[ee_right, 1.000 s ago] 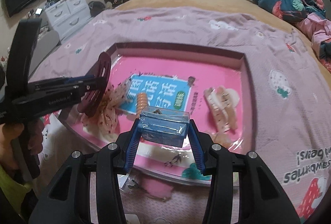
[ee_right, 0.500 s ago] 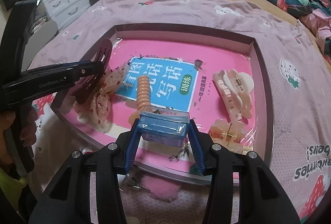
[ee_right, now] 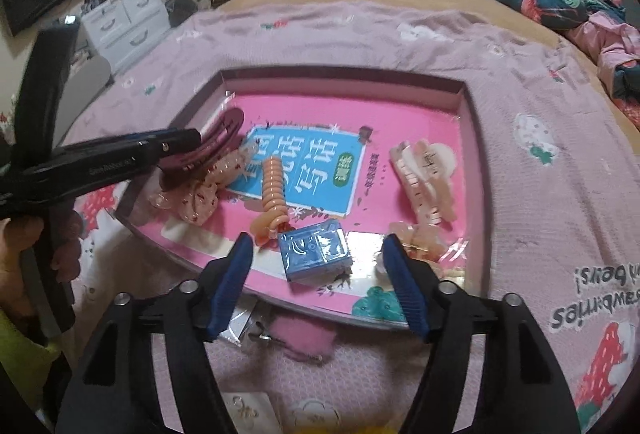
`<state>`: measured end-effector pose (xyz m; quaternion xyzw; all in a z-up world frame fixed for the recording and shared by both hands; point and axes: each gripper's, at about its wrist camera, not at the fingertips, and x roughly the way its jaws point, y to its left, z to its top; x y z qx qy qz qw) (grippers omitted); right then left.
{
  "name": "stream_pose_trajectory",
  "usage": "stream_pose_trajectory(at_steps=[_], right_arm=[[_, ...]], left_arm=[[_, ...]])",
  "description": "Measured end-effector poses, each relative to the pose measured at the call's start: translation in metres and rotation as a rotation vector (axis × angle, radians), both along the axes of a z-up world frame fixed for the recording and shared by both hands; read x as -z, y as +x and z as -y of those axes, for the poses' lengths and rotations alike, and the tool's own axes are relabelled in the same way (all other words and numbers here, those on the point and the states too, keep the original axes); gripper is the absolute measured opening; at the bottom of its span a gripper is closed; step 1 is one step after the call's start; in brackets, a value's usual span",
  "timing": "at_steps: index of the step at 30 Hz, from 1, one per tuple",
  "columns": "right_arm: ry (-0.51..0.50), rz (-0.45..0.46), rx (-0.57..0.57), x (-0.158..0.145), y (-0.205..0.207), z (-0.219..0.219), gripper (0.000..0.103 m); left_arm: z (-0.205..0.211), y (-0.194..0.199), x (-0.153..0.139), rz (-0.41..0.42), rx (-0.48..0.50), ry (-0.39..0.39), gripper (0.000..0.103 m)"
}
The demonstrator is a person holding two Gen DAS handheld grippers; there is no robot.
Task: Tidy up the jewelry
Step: 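Open both tools to drop the red clip and blue pouch into the tray, then move both tools toward the earring cards and yellow hoop bag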
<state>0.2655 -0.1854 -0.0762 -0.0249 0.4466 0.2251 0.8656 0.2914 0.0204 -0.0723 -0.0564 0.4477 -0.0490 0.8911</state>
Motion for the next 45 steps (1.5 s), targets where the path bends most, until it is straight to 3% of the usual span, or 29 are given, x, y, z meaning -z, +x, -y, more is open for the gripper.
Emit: stream_pose_trajectory(at_steps=[3, 8, 22, 31, 45], right_arm=[[0.011, 0.025, 0.020, -0.012, -0.007, 0.010, 0.076], [0.029, 0.068, 0.050, -0.029, -0.019, 0.026, 0.083], [0.071, 0.174, 0.104, -0.077, -0.053, 0.058, 0.090], [0.090, 0.245, 0.115, -0.106, -0.075, 0.068, 0.093], [0.107, 0.325, 0.110, -0.139, -0.107, 0.076, 0.095]], left_arm=[[0.001, -0.004, -0.007, 0.010, -0.001, -0.001, 0.034], [0.003, -0.013, -0.022, 0.037, -0.002, -0.010, 0.048], [0.008, -0.059, -0.079, 0.134, -0.011, -0.029, 0.081], [0.008, -0.093, -0.112, 0.213, -0.020, -0.029, 0.092], [0.013, -0.138, -0.136, 0.281, -0.011, -0.040, 0.094]])
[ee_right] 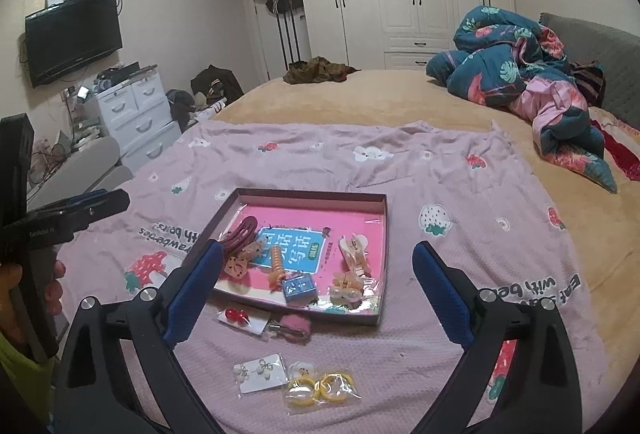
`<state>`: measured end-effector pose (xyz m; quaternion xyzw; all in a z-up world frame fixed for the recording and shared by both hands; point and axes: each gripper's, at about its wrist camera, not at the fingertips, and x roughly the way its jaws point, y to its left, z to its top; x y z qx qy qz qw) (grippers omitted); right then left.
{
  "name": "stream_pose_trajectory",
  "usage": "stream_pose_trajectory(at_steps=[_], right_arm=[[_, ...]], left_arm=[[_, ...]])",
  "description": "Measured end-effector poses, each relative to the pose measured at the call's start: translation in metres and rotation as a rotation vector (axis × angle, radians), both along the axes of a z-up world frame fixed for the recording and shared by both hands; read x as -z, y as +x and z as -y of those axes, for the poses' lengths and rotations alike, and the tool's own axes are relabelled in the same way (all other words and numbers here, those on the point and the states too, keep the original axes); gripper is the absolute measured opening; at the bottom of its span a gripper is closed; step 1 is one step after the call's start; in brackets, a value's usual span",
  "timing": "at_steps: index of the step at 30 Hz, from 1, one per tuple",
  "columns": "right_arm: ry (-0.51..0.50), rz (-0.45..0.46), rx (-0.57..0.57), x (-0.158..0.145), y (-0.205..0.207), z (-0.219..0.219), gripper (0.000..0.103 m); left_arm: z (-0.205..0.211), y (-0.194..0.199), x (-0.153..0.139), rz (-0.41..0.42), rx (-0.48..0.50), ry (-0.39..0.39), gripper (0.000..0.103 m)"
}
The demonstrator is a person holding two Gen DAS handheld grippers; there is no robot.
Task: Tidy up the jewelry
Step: 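Move both tools toward the earring cards and yellow hoop bag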
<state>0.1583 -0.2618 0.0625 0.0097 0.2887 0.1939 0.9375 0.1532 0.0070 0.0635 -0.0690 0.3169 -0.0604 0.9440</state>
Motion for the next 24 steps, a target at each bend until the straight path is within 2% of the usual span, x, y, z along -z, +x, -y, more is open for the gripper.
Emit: stream_pose_trajectory(at_steps=[11, 24], right_arm=[[-0.009, 0.021, -0.024, -0.005, -0.023, 0.003, 0.095], [-0.020, -0.021, -0.021, 0.014, -0.041, 0.012, 0.095]], left_arm=[[0.007, -0.026, 0.008, 0.000, 0.015, 0.021, 0.093], [0.014, -0.043, 0.031, -0.039, 0.038, 0.050, 0.094]])
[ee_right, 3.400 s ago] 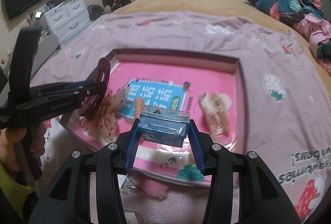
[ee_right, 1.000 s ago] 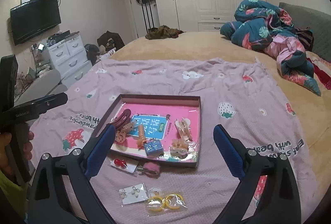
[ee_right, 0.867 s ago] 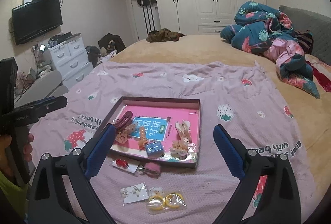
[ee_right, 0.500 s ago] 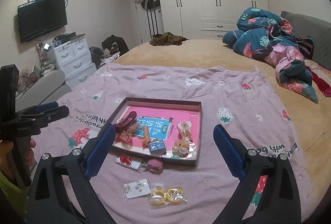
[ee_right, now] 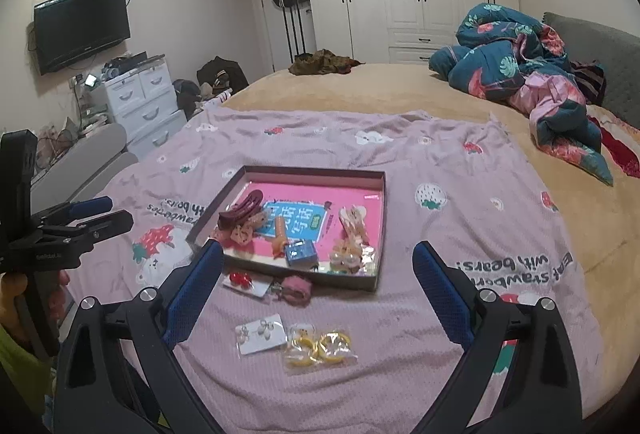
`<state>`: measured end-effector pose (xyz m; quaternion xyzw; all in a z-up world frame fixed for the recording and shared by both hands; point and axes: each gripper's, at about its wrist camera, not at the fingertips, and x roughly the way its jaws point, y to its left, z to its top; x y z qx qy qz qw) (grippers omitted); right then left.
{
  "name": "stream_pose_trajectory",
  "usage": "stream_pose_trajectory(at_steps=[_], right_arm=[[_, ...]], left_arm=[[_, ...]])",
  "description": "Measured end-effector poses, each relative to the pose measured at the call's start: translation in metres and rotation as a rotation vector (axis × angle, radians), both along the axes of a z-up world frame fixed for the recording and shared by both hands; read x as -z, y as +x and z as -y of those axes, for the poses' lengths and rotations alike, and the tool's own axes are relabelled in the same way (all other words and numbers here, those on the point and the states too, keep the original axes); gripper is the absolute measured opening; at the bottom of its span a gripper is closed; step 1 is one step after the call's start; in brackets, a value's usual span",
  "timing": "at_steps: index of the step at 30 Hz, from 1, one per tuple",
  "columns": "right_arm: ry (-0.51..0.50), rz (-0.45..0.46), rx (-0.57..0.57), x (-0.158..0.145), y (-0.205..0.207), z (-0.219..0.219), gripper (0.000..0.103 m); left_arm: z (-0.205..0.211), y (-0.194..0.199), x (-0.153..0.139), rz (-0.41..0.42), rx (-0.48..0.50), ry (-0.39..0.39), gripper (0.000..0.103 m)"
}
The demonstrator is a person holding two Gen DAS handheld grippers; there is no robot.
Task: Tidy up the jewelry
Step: 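Move both tools toward the earring cards and yellow hoop bag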
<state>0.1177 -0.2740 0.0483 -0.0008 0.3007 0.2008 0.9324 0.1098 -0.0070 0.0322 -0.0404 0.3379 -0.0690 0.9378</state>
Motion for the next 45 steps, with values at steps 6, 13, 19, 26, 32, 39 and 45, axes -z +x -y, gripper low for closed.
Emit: stream_pose_trajectory(at_steps=[6, 13, 19, 26, 32, 39, 45], right_arm=[[-0.010, -0.031, -0.002, 0.014, -0.006, 0.003, 0.095], [-0.021, -0.076, -0.003, 0.035, -0.011, 0.004, 0.095], [-0.029, -0.117, -0.002, 0.052, -0.012, 0.006, 0.095], [-0.045, -0.163, -0.006, 0.072, -0.013, 0.006, 0.095], [-0.051, -0.197, -0.010, 0.087, -0.014, 0.007, 0.095], [-0.064, -0.258, 0.001, 0.109, -0.008, 0.007, 0.095], [-0.013, -0.363, 0.002, 0.136, 0.008, 0.007, 0.083]], left_arm=[[0.003, -0.007, 0.016, -0.027, 0.014, 0.009, 0.094], [0.003, -0.013, 0.033, -0.057, 0.026, 0.009, 0.093], [0.005, -0.017, 0.045, -0.078, 0.037, 0.013, 0.094], [0.007, -0.019, 0.061, -0.106, 0.050, 0.015, 0.093], [0.011, -0.020, 0.076, -0.133, 0.072, 0.015, 0.093], [0.027, -0.016, 0.099, -0.178, 0.120, 0.023, 0.093], [0.044, -0.006, 0.121, -0.213, 0.181, 0.045, 0.091]])
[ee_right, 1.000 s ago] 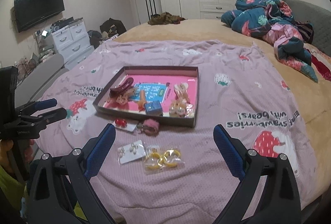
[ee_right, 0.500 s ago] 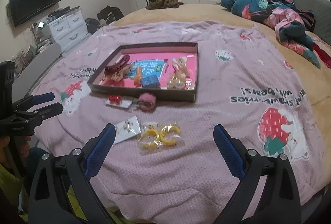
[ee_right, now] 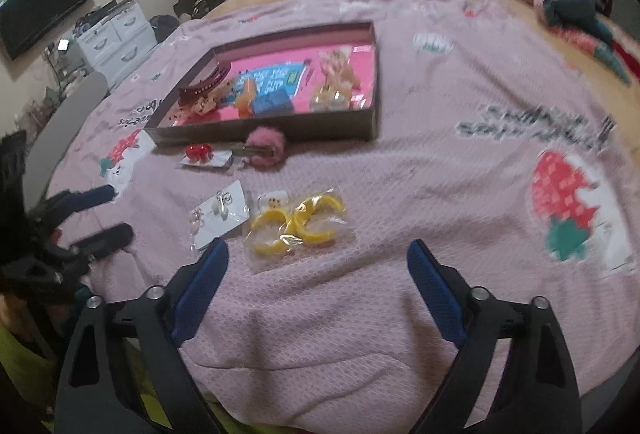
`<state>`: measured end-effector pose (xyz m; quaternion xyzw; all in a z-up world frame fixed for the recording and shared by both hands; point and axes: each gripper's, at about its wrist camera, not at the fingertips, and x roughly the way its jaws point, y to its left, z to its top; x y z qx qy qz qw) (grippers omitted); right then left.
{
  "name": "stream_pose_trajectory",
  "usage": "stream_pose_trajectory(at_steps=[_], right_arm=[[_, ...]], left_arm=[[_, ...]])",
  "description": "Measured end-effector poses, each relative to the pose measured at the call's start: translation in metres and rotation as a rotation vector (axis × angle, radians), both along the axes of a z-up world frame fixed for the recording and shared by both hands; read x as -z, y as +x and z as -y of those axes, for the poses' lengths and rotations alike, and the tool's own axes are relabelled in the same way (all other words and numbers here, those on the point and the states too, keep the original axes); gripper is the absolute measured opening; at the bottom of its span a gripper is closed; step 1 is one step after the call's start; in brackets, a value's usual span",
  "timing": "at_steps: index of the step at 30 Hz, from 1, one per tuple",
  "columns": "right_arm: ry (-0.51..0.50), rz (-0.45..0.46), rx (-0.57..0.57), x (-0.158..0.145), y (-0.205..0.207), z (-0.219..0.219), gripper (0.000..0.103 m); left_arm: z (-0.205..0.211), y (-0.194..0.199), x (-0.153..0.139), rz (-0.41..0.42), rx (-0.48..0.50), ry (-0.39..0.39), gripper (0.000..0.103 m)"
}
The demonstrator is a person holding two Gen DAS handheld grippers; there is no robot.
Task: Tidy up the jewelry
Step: 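Move both tools toward the earring cards and yellow hoop bag, then grasp the pearl earring card with left tool while right tool grasps yellow hoop bag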
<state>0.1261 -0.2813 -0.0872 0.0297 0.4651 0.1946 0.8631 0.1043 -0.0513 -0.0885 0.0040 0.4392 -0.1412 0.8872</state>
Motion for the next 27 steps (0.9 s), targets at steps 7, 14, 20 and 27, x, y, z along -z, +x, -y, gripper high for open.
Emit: stream_pose_trajectory(at_steps=[7, 14, 20, 27], right_arm=[[0.048, -0.104, -0.016, 0.026, 0.018, -0.016, 0.068], [0.073, -0.117, 0.012, 0.031, 0.036, -0.017, 0.056], [0.111, -0.119, 0.014, 0.031, 0.053, -0.011, 0.031], [0.087, -0.034, -0.006, 0.010, 0.061, -0.009, 0.012]], left_arm=[[0.017, 0.015, 0.016, -0.025, 0.076, 0.029, 0.081], [0.036, 0.029, 0.028, -0.045, 0.145, 0.056, 0.075], [0.045, 0.041, 0.038, -0.058, 0.173, 0.069, 0.073], [0.055, 0.049, 0.041, -0.057, 0.198, 0.078, 0.044]])
